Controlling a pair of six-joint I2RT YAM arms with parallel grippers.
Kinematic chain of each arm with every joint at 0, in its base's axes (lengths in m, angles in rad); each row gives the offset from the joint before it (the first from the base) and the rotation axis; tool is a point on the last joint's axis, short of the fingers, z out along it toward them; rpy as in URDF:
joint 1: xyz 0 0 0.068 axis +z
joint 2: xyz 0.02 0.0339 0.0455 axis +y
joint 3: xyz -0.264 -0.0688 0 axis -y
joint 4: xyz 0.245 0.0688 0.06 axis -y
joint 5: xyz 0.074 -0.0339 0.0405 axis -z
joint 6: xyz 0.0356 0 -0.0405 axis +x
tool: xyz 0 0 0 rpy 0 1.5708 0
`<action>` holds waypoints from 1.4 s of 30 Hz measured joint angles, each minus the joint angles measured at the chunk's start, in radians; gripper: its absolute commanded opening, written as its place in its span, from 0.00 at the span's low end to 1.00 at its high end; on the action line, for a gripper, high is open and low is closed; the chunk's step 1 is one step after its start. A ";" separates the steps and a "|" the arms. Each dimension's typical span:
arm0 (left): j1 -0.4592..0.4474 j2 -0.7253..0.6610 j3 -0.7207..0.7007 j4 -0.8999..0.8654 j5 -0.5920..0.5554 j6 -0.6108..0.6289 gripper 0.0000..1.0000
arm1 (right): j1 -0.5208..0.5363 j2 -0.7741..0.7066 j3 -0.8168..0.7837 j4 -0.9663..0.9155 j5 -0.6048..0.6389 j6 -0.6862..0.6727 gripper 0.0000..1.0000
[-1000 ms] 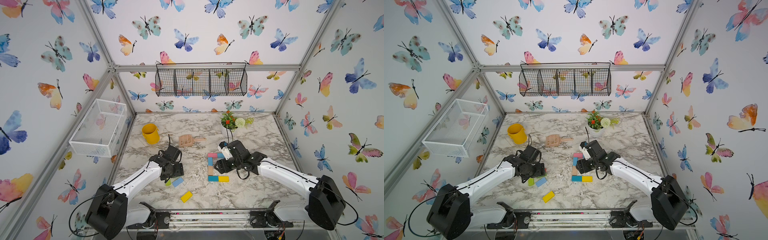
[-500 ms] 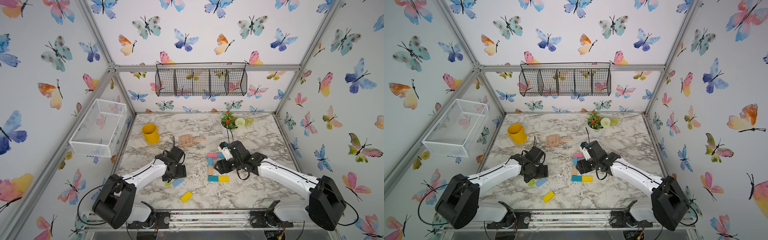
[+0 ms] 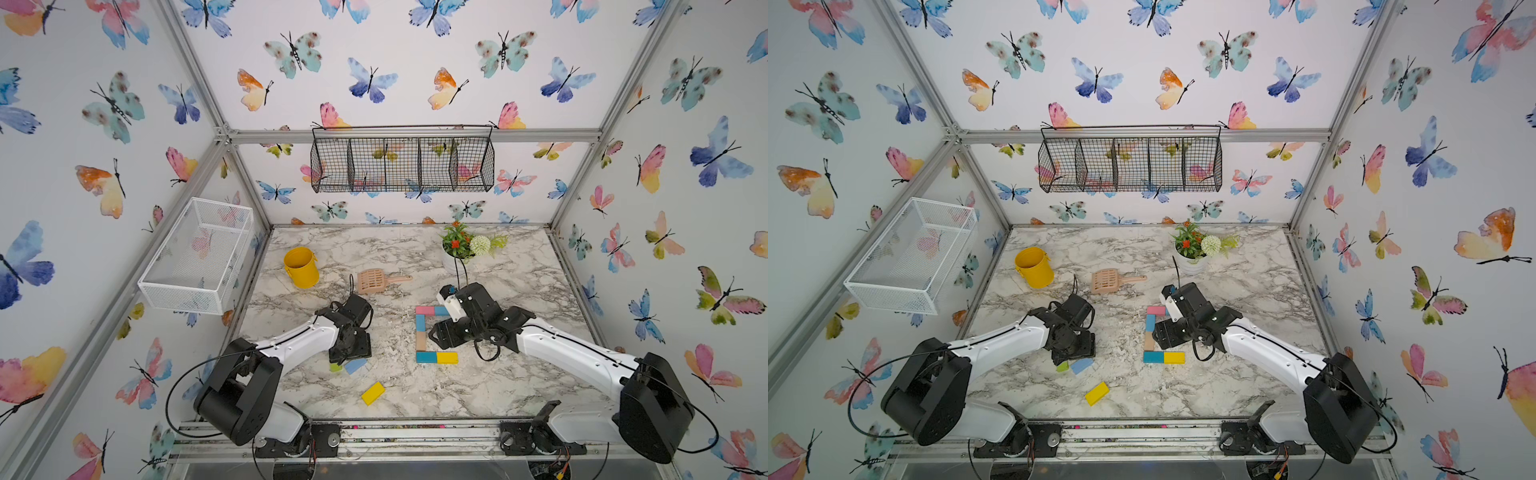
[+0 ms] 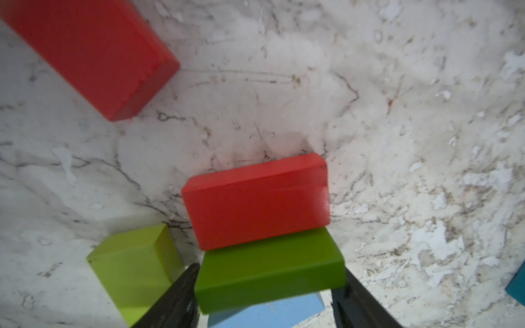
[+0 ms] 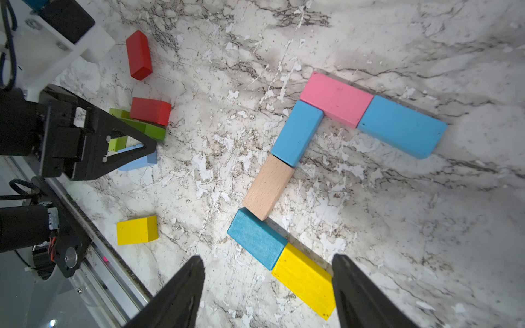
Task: Assemble the letter c with building blocks
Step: Pick up the building block from the center of the board.
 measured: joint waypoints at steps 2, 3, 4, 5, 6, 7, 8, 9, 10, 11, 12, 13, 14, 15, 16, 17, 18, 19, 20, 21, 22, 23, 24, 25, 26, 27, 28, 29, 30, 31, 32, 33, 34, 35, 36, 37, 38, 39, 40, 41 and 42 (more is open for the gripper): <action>-0.002 0.001 0.000 0.005 0.000 0.000 0.77 | 0.000 -0.003 -0.003 0.000 0.000 0.000 0.75; -0.002 0.002 0.000 0.007 0.001 0.000 0.80 | 0.000 -0.005 -0.006 0.000 0.000 0.000 0.75; -0.003 0.003 0.000 0.010 0.001 0.000 0.82 | 0.000 -0.008 -0.009 0.000 -0.001 0.000 0.75; -0.003 0.005 0.000 0.013 0.000 -0.001 0.84 | 0.000 -0.011 -0.012 0.000 -0.001 0.000 0.75; -0.004 0.006 0.000 0.015 0.000 -0.001 0.86 | 0.000 -0.014 -0.014 0.000 -0.001 0.000 0.75; -0.005 0.006 0.000 0.016 0.000 -0.002 0.87 | 0.000 -0.018 -0.016 0.000 -0.001 0.000 0.75; -0.006 0.006 0.000 0.018 0.000 -0.004 0.88 | 0.000 -0.021 -0.018 0.000 -0.002 0.001 0.75; -0.008 0.005 0.000 0.020 0.000 -0.008 0.88 | 0.000 -0.023 -0.020 0.000 -0.002 0.003 0.75; -0.009 0.005 0.000 0.021 0.000 -0.011 0.88 | 0.000 -0.026 -0.022 0.000 -0.003 0.003 0.75; -0.011 0.003 0.000 0.021 -0.002 -0.019 0.87 | 0.000 -0.029 -0.024 0.000 -0.003 0.004 0.75; -0.011 0.000 0.000 0.021 -0.004 -0.026 0.86 | 0.000 -0.031 -0.026 0.000 -0.003 0.004 0.74; -0.011 -0.002 0.000 0.022 -0.006 -0.031 0.84 | 0.000 -0.032 -0.027 0.000 -0.003 0.004 0.75; -0.011 -0.006 0.000 0.023 -0.008 -0.040 0.84 | 0.000 -0.034 -0.028 0.000 -0.004 0.005 0.74; -0.011 -0.009 0.000 0.026 -0.011 -0.049 0.83 | 0.000 -0.034 -0.029 0.000 -0.004 0.006 0.74; -0.011 -0.011 0.000 0.029 -0.013 -0.053 0.82 | 0.000 -0.034 -0.029 0.000 -0.006 0.007 0.74; -0.011 -0.013 0.000 0.032 -0.018 -0.061 0.80 | 0.000 -0.034 -0.029 0.000 -0.007 0.008 0.74; -0.011 -0.014 0.000 0.036 -0.024 -0.069 0.80 | 0.000 -0.034 -0.030 0.000 -0.009 0.010 0.74; -0.011 -0.014 0.000 0.039 -0.028 -0.073 0.79 | 0.000 -0.034 -0.030 0.000 -0.011 0.011 0.74; -0.011 -0.014 0.000 0.042 -0.031 -0.079 0.78 | 0.000 -0.034 -0.031 0.000 -0.011 0.012 0.74; -0.011 -0.014 0.000 0.045 -0.031 -0.084 0.78 | 0.000 -0.035 -0.032 0.000 -0.012 0.012 0.74; -0.011 -0.014 0.000 0.047 -0.031 -0.087 0.76 | 0.000 -0.036 -0.034 0.000 -0.013 0.013 0.73; -0.011 -0.014 0.000 0.050 -0.031 -0.091 0.75 | 0.000 -0.039 -0.036 0.000 -0.013 0.013 0.74; -0.011 -0.012 0.000 0.053 -0.030 -0.092 0.73 | 0.000 -0.043 -0.039 0.000 -0.013 0.013 0.74; -0.011 -0.010 0.000 0.056 -0.030 -0.093 0.71 | 0.000 -0.047 -0.040 0.000 -0.013 0.013 0.73; -0.011 -0.006 -0.001 0.061 -0.029 -0.095 0.70 | 0.000 -0.050 -0.042 0.000 -0.013 0.014 0.73; -0.011 -0.005 -0.003 0.066 -0.029 -0.095 0.69 | 0.000 -0.053 -0.043 0.000 -0.013 0.014 0.73; -0.011 -0.005 -0.005 0.069 -0.027 -0.095 0.68 | 0.000 -0.054 -0.043 0.000 -0.013 0.014 0.73; -0.011 -0.005 -0.010 0.073 -0.026 -0.095 0.66 | 0.000 -0.055 -0.043 0.000 -0.013 0.014 0.74; -0.011 -0.005 -0.014 0.076 -0.025 -0.095 0.65 | 0.000 -0.055 -0.043 0.000 -0.013 0.014 0.74; -0.011 -0.005 -0.015 0.078 -0.025 -0.095 0.64 | 0.000 -0.055 -0.044 0.000 -0.014 0.014 0.73; -0.011 -0.006 -0.016 0.080 -0.024 -0.095 0.63 | 0.000 -0.055 -0.044 0.000 -0.014 0.014 0.74; -0.011 -0.009 -0.017 0.082 -0.023 -0.095 0.62 | 0.000 -0.055 -0.045 0.000 -0.015 0.014 0.73; -0.011 -0.014 -0.019 0.084 -0.023 -0.095 0.61 | 0.000 -0.055 -0.045 0.000 -0.015 0.014 0.73; -0.011 -0.019 -0.020 0.083 -0.021 -0.095 0.60 | 0.000 -0.055 -0.045 0.000 -0.015 0.014 0.73; -0.012 -0.023 -0.019 0.083 -0.020 -0.094 0.60 | 0.000 -0.055 -0.045 0.000 -0.015 0.014 0.73; -0.013 -0.028 -0.018 0.082 -0.019 -0.094 0.60 | 0.000 -0.054 -0.045 0.000 -0.015 0.014 0.73; -0.013 -0.033 -0.016 0.081 -0.016 -0.094 0.59 | 0.000 -0.053 -0.045 0.000 -0.016 0.014 0.73; -0.013 -0.041 -0.013 0.080 -0.011 -0.094 0.58 | 0.000 -0.053 -0.045 0.000 -0.017 0.014 0.73; -0.013 -0.052 -0.010 0.080 -0.006 -0.094 0.58 | 0.000 -0.052 -0.045 0.000 -0.018 0.014 0.73; -0.013 -0.064 -0.004 0.077 -0.002 -0.094 0.58 | 0.000 -0.052 -0.045 0.000 -0.019 0.014 0.73; -0.013 -0.077 0.004 0.076 0.001 -0.094 0.58 | 0.000 -0.052 -0.045 0.000 -0.022 0.014 0.73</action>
